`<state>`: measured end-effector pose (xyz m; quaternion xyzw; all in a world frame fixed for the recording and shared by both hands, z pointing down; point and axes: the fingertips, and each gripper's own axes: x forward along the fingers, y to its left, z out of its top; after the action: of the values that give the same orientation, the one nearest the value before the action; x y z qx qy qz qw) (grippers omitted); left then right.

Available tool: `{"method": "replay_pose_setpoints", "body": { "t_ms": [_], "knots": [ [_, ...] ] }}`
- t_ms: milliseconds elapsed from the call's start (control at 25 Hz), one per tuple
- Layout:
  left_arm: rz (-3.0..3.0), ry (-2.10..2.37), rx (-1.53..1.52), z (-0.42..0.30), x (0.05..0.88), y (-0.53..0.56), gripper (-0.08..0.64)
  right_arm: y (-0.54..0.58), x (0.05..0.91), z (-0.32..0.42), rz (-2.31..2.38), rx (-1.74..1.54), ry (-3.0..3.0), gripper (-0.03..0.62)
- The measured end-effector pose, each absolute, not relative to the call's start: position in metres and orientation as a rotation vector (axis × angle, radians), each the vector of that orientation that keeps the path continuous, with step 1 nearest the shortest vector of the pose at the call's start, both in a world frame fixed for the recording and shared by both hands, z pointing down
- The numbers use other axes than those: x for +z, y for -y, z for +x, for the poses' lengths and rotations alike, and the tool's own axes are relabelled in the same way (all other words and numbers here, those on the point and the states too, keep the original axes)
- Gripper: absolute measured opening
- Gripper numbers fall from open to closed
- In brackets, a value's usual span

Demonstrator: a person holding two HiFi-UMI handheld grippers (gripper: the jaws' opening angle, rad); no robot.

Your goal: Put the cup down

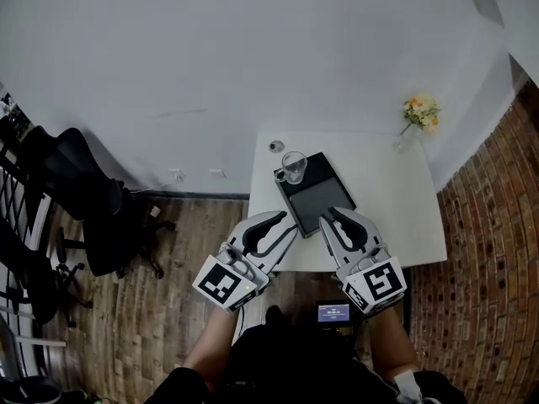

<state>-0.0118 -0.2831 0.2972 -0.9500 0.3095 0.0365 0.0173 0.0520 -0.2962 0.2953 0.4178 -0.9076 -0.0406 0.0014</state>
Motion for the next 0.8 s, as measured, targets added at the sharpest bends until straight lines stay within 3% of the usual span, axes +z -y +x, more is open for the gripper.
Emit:
{"method": "replay_pose_setpoints", "body": {
  "t_ms": [280,800],
  "knots": [
    [-2.957,-0.957,0.143,-0.006,0.296,0.281,0.103,0.294,0.29,0.051,1.303,-0.151,2.855,0.014],
    [-2.993,-0.964,0.095,-0.004,0.309,0.279,0.091,0.292,0.298,0.05,1.278,-0.129,2.845,0.012]
  ]
}}
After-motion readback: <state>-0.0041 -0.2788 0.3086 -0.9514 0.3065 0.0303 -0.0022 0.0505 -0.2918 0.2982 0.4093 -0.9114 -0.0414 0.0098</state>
